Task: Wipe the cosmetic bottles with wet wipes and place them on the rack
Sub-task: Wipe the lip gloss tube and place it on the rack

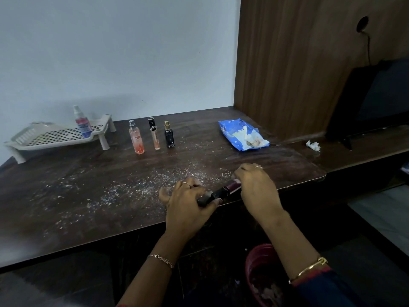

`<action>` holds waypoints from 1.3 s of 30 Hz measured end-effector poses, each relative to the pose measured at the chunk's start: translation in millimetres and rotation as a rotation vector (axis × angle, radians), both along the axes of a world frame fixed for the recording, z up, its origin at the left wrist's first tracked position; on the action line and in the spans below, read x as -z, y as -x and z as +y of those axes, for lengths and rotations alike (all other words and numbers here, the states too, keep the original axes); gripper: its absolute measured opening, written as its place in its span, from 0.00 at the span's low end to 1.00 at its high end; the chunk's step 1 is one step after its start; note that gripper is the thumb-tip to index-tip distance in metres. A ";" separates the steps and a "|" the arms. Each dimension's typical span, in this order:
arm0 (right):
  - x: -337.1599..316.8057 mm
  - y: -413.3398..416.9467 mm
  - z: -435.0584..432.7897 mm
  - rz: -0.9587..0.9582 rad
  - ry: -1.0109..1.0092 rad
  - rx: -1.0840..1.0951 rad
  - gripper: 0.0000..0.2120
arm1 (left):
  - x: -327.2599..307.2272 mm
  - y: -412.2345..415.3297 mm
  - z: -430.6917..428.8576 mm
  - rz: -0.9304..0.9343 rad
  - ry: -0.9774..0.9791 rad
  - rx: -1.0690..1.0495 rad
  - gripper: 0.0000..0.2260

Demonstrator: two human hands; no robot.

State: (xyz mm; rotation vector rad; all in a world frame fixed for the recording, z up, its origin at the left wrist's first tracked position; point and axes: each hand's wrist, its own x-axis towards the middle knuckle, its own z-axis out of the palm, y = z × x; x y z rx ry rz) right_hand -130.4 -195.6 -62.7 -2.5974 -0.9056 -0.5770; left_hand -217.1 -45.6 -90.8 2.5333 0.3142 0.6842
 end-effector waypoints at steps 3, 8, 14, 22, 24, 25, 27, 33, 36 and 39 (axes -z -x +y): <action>4.8 32.1 17.7 0.029 -0.021 -0.111 0.08 | 1.0 -0.3 0.2 0.000 -0.005 0.006 0.08; 16.5 40.2 15.2 -0.009 -0.039 -0.130 0.12 | 5.7 -2.2 1.6 -0.013 0.074 0.008 0.13; 19.6 3.4 -3.4 -0.032 -0.029 -0.055 0.17 | 8.9 -3.8 2.3 -0.007 0.063 0.007 0.17; 2.8 -23.7 -20.4 0.003 0.012 0.074 0.12 | 8.0 -3.0 2.4 0.003 0.067 0.010 0.17; 0.9 -22.9 -20.8 0.014 -0.107 0.090 0.12 | 5.9 -1.3 0.3 0.000 0.059 0.010 0.15; 0.3 -17.4 -17.4 -0.004 -0.153 0.056 0.12 | 5.1 -1.0 -1.0 -0.013 0.062 0.012 0.14; 1.2 -1.9 -6.8 -0.053 -0.171 -0.089 0.12 | 5.0 -1.3 -1.4 -0.046 0.124 0.026 0.13; -6.9 8.3 -1.0 -0.143 -0.300 -0.192 0.13 | -8.0 2.6 8.2 -0.245 0.553 0.058 0.20; -18.4 -4.7 -4.2 -0.121 -0.464 -0.127 0.12 | -19.2 13.7 10.5 -0.229 0.686 0.041 0.17; -23.0 -13.8 3.4 0.032 -0.652 -0.069 0.11 | -28.2 23.3 14.8 -0.211 0.863 0.055 0.07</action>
